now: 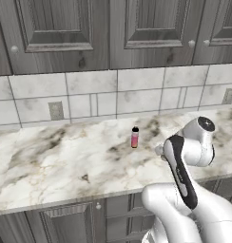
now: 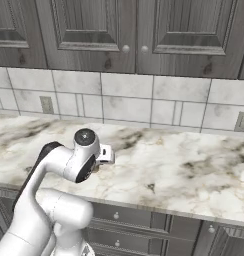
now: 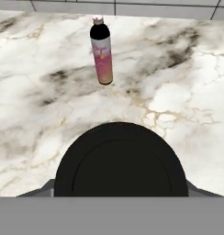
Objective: Move the drinks to the dining counter.
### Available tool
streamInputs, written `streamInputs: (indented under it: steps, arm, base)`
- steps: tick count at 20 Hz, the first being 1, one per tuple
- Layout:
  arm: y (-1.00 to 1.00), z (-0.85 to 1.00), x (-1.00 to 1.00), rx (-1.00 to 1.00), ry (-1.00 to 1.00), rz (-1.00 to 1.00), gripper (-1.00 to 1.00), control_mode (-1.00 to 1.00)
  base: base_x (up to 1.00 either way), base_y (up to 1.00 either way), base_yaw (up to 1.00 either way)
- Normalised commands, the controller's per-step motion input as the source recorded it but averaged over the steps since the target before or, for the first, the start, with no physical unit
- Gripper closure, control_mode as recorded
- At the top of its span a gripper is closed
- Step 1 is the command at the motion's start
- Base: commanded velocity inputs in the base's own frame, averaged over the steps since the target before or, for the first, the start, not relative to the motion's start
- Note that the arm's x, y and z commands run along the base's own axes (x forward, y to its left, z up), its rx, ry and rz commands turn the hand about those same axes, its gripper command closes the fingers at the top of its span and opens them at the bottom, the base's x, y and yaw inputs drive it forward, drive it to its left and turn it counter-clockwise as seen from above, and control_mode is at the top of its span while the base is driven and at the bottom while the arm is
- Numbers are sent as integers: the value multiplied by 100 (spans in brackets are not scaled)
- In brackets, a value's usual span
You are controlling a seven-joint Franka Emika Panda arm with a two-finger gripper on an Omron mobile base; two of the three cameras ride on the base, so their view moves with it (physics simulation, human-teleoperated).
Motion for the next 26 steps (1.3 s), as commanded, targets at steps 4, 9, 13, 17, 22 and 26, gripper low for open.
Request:
streamInputs:
  steps: [4, 9, 13, 17, 22, 26]
  arm:
    - [0, 64, -82, 0, -34, 13, 100, -100]
    - [0, 74, -65, 0, -31, 9, 100, -100]
    - [17, 28, -57, -4, -25, 5, 100, -100]
    - [30, 7, -37, -7, -19, 1, 100, -100]
    - [11, 0, 2, 0, -2, 0, 100, 100]
    - [0, 0, 0, 0, 0, 0, 100, 100]
  base:
    - [0, 0, 0]
    - [0, 0, 0]
    - [0, 0, 0]
    - [0, 0, 0]
    - [2, 0, 0]
    - [-41, 0, 1]
